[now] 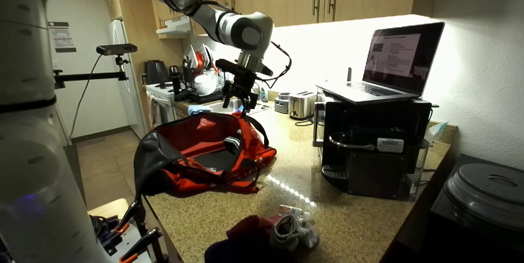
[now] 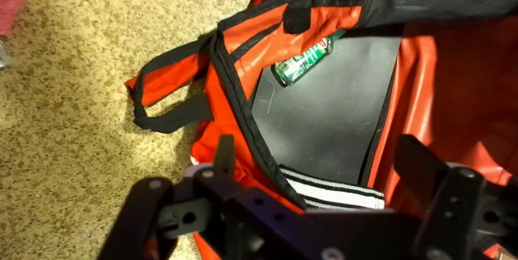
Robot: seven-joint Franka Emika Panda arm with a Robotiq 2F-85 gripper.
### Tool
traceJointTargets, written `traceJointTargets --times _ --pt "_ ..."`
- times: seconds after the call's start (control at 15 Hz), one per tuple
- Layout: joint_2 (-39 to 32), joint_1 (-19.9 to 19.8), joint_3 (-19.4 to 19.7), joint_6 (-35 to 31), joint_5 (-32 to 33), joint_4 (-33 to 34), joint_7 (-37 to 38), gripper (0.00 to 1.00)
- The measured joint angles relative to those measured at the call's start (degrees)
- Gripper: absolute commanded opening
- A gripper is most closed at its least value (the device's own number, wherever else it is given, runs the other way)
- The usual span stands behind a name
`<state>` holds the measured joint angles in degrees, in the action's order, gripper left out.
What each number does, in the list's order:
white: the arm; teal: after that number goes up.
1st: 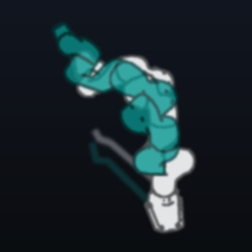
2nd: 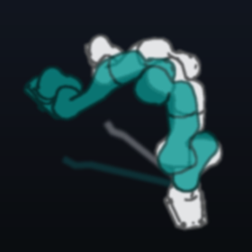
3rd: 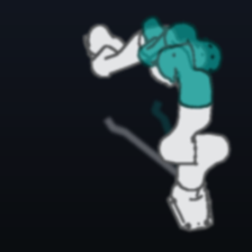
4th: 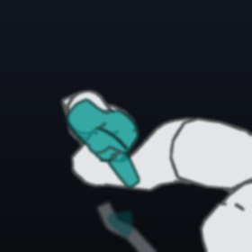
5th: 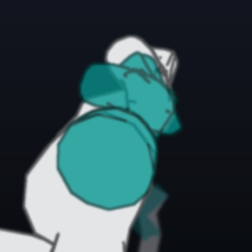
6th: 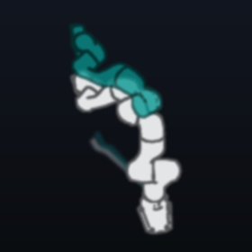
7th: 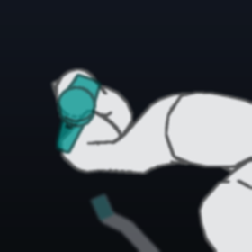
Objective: Remove the bottle out of the bag
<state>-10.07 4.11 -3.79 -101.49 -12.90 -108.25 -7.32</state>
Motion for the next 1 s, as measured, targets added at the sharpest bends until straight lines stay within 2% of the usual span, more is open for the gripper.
traceJointTargets --times 0.6,1.0 --pt "0.51 4.82 -2.46 -18.11 0.03 -10.43 15.25 1.00" --pt "3.05 6.47 -3.47 -27.18 1.26 -18.33 19.94 1.00"
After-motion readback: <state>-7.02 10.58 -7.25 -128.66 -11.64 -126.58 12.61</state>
